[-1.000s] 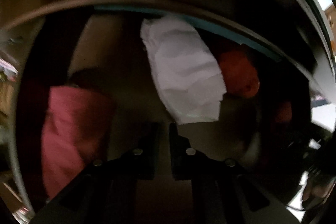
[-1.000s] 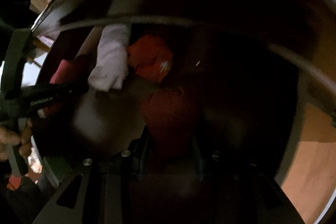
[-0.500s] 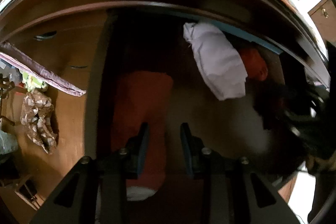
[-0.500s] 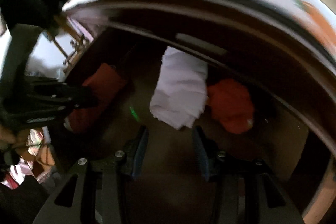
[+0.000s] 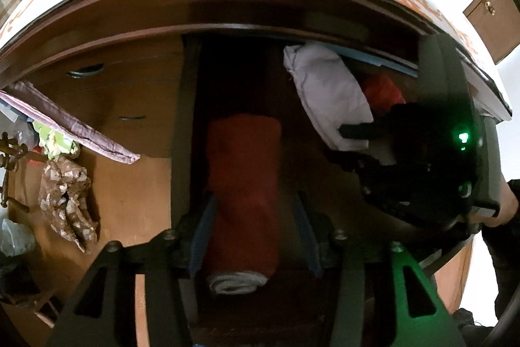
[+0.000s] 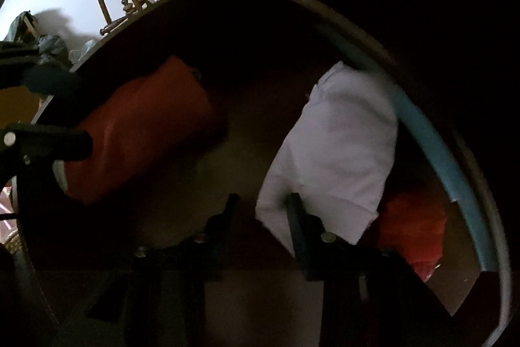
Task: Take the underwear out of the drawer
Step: 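Grasp the pale pink-white underwear with the left tool while the right grasps a dark red sock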
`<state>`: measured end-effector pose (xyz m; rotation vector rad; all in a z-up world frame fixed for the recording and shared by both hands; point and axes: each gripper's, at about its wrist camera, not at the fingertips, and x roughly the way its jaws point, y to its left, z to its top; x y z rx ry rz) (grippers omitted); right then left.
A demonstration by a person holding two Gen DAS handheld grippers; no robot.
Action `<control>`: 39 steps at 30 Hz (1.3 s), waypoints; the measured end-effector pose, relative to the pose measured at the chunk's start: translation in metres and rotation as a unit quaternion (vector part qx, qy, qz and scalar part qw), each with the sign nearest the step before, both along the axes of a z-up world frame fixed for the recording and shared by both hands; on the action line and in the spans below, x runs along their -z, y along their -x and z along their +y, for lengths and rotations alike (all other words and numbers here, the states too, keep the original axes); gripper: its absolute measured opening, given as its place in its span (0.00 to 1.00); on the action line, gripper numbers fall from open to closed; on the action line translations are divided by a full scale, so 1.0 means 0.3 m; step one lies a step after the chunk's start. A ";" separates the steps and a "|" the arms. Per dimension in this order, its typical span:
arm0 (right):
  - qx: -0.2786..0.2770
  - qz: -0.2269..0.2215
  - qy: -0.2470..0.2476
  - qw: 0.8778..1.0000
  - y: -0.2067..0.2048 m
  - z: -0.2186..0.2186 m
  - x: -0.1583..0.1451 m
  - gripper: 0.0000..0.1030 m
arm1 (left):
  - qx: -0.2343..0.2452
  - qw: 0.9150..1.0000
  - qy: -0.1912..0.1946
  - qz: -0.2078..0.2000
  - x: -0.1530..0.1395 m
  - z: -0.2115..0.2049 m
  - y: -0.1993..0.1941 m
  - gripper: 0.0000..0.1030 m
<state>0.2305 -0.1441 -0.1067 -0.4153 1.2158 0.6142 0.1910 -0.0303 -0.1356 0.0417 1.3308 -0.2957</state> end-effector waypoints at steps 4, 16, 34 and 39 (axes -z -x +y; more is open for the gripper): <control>0.011 0.143 -0.073 0.987 0.008 -0.055 0.035 0.14 | 0.011 1.000 0.000 0.012 -0.004 -0.020 0.012 0.66; -0.025 -0.041 -0.026 0.999 -0.027 -0.031 -0.061 0.15 | 0.012 1.000 0.001 0.017 -0.003 0.001 0.018 0.67; 0.024 0.158 -0.173 0.972 -0.043 -0.252 0.134 0.19 | 0.014 0.999 0.039 0.031 0.005 -0.067 -0.006 0.67; 0.120 0.025 -0.124 0.985 -0.027 -0.476 0.036 0.55 | 0.015 0.997 0.059 0.041 0.015 -0.157 -0.032 0.67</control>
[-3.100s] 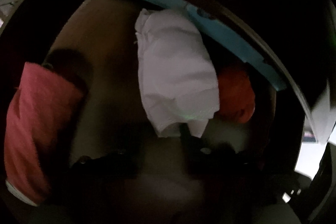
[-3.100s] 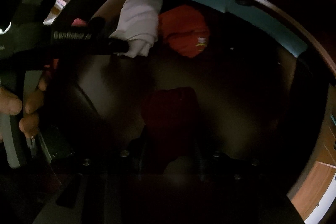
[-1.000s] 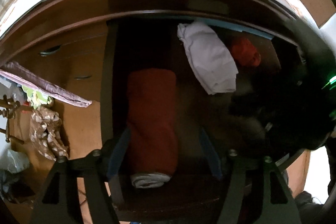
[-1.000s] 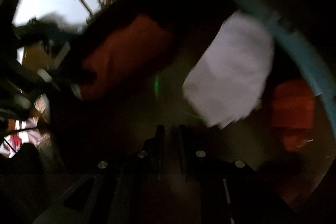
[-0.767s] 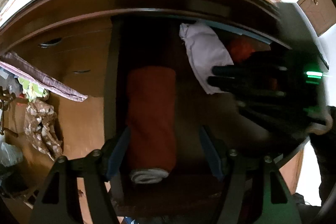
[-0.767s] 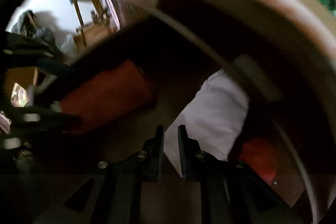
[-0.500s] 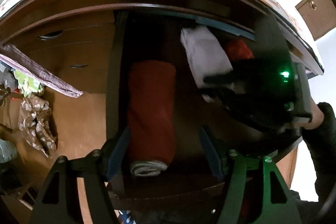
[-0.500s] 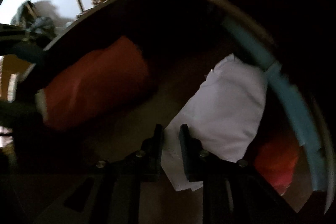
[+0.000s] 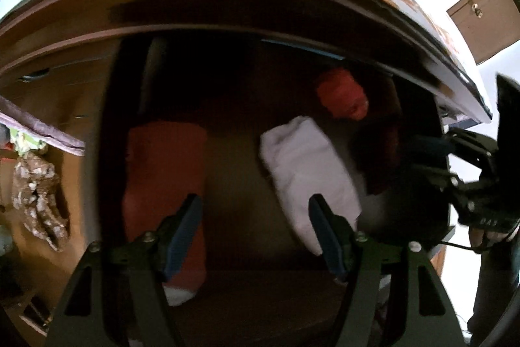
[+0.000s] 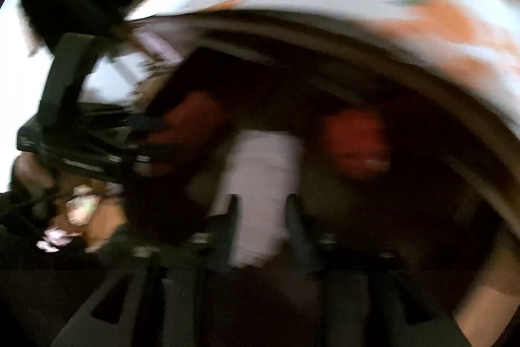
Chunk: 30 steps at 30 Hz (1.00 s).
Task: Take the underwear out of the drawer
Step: 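Grasp the pale pink-white underwear with the left tool while the right grasps a dark red sock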
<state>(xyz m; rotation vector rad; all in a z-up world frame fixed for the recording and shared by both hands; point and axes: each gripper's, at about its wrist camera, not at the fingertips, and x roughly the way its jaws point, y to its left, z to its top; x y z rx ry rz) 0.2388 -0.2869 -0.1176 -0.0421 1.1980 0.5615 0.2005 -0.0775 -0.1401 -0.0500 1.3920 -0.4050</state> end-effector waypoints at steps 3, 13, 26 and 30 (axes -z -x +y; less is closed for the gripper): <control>0.057 0.000 0.046 0.997 0.032 -0.039 0.055 0.65 | -0.005 1.000 -0.002 0.009 0.028 -0.062 -0.016 0.67; 0.053 0.032 0.093 0.994 -0.002 0.187 0.217 0.65 | -0.020 0.996 -0.048 0.076 0.171 -0.191 -0.040 0.67; 0.021 0.053 0.149 0.987 -0.075 0.353 0.457 0.63 | -0.023 0.993 -0.083 0.081 0.199 -0.245 -0.041 0.82; 0.020 0.053 0.149 0.987 -0.078 0.372 0.495 0.41 | -0.005 0.995 -0.079 0.064 0.184 -0.239 -0.044 0.71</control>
